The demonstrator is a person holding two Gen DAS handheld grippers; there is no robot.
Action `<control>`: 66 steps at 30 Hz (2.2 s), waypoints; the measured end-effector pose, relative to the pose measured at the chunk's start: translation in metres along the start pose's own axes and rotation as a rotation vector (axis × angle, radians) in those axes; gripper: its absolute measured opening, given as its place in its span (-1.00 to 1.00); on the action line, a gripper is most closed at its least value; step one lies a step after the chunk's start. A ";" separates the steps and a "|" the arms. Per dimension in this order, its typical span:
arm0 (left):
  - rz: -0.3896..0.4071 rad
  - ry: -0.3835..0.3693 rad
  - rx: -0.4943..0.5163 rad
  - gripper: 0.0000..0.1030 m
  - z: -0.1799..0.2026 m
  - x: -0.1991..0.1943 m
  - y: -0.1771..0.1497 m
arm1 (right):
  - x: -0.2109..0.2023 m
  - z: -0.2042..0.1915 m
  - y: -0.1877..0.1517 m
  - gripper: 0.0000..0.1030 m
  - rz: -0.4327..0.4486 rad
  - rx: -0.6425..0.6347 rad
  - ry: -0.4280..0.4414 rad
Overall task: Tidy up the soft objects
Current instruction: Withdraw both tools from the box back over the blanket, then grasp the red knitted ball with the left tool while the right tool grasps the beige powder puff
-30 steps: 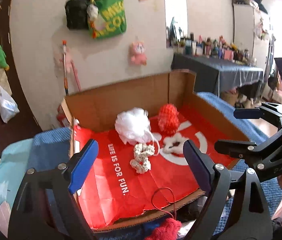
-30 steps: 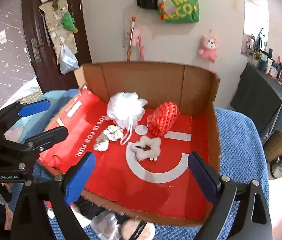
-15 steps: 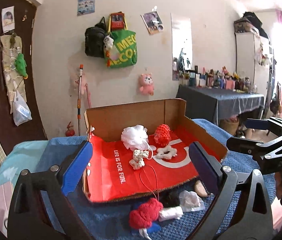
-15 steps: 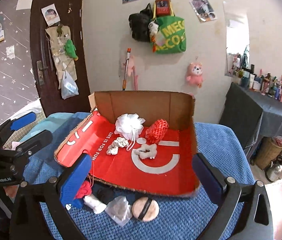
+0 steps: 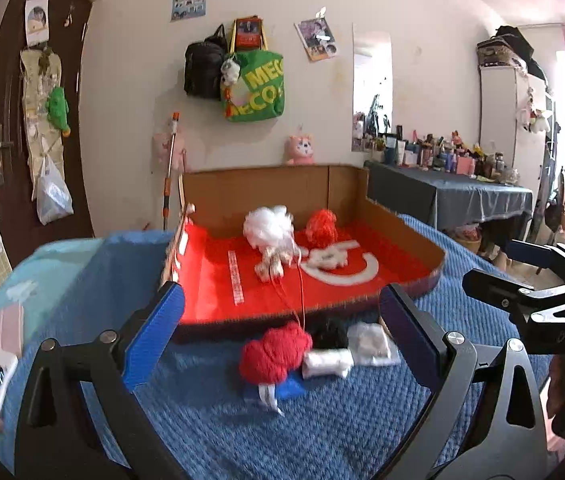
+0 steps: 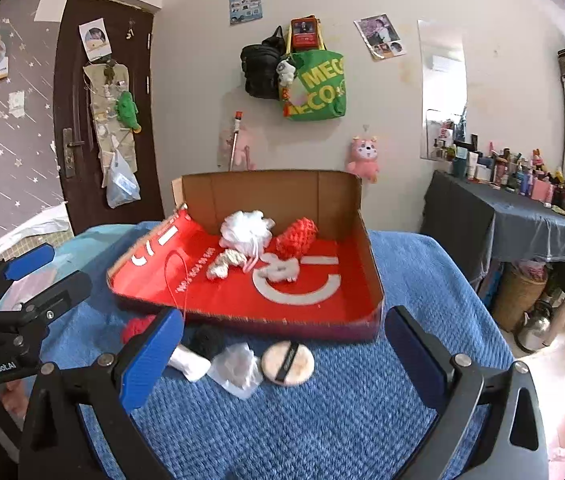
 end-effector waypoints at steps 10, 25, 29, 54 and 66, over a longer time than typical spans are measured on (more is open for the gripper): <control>-0.100 -0.011 -0.035 0.93 0.007 0.011 -0.044 | 0.015 0.006 -0.047 1.00 -0.055 0.013 -0.033; -0.193 -0.018 -0.041 0.93 0.010 0.027 -0.076 | 0.033 0.018 -0.081 1.00 -0.136 0.044 -0.060; -0.196 -0.017 -0.044 0.93 0.007 0.029 -0.074 | 0.036 0.018 -0.082 1.00 -0.145 0.042 -0.060; -0.312 -0.103 0.063 0.92 -0.010 0.083 -0.049 | 0.099 0.030 -0.054 1.00 -0.324 0.028 -0.078; -0.345 -0.144 0.126 0.74 -0.006 0.098 -0.049 | 0.125 0.029 -0.051 0.81 -0.391 0.017 -0.077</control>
Point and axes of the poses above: each gripper's, at about its wrist camera, not at the fingertips, and x roughly the way its jaws point, z to its right, y to its top, the point moved 2 cm from there along x, roughly the way its jaws point, and after that the axes turned 10 degrees about x, right-handed, at the moved point
